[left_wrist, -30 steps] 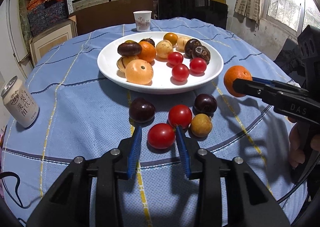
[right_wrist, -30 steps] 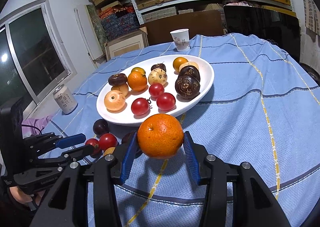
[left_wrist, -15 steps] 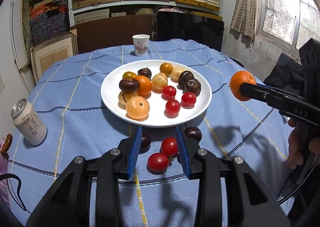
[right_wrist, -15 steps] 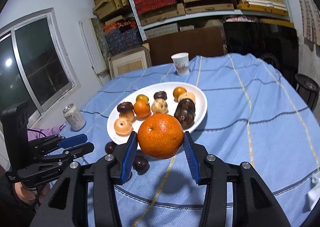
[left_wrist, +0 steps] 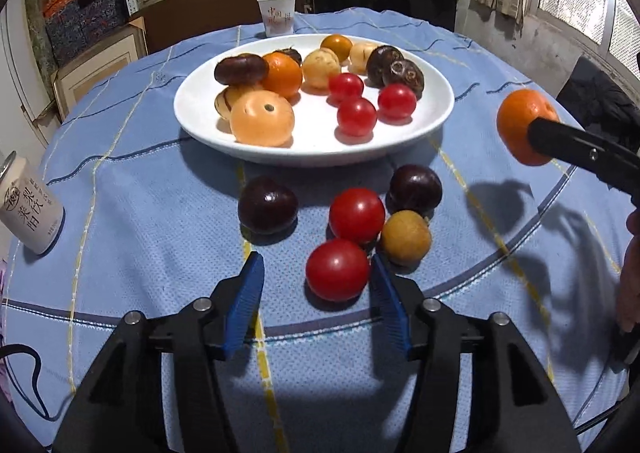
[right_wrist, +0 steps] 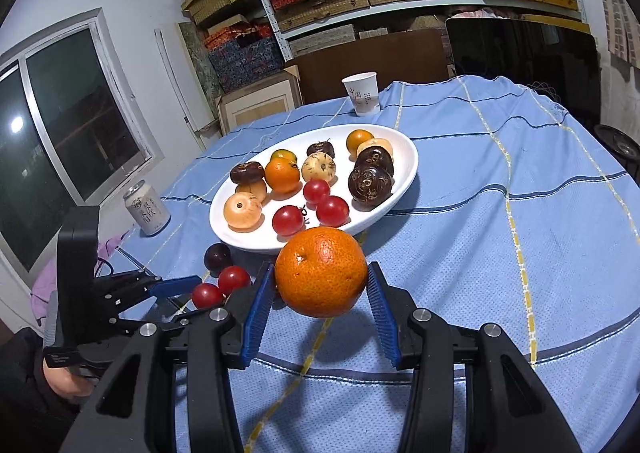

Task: Organize fruits
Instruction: 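Grasp a red tomato with the left tool while the right tool holds the tangerine, then carry the tomato and tangerine onto the plate and open both tools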

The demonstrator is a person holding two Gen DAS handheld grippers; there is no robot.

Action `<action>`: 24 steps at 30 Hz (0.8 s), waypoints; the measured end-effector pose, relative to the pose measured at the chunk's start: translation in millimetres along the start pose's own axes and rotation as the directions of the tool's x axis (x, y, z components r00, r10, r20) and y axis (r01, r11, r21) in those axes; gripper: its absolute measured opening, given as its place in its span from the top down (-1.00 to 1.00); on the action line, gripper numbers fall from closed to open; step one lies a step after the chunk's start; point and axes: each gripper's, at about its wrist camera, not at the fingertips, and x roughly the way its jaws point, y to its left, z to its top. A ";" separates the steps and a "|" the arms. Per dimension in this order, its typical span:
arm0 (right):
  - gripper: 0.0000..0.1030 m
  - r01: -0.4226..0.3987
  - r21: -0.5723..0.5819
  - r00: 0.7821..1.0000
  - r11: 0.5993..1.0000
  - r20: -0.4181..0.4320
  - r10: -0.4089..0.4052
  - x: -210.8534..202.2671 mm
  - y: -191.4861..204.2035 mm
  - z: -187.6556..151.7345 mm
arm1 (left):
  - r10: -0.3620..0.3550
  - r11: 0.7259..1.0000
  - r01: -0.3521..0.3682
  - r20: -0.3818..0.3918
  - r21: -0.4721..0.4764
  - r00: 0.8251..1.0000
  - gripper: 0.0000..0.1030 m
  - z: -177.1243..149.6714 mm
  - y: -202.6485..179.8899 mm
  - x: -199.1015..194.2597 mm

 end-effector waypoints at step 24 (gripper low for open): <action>0.08 0.013 -0.095 0.998 0.995 0.060 -0.007 -8.9 13.7 76.3 | -0.081 0.996 0.084 0.209 -0.008 0.975 0.47 59.6 -3.0 -57.6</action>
